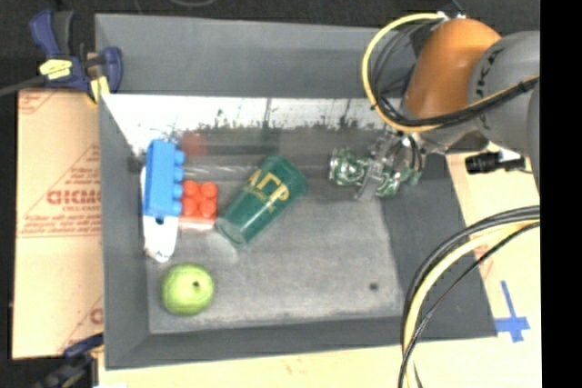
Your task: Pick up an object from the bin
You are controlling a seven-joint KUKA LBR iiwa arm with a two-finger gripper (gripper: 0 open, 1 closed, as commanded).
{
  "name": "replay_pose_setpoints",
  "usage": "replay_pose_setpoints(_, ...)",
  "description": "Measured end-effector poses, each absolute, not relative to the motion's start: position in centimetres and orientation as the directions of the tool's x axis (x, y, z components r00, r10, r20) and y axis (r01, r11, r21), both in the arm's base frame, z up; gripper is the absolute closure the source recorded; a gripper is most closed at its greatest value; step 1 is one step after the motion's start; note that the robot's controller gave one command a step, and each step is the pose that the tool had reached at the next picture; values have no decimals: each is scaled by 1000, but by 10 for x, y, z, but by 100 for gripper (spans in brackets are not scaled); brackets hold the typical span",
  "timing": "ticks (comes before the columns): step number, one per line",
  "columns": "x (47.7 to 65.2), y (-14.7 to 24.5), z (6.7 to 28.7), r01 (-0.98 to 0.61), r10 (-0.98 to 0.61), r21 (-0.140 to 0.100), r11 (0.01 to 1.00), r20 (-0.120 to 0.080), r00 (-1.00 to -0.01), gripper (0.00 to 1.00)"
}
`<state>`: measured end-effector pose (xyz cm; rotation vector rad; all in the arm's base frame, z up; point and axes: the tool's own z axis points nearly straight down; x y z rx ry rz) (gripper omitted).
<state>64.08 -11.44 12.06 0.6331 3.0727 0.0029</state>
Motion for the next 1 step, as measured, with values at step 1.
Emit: replay_pose_setpoints(1,641,-114,132,395,395,3,919,-4,-919,100)
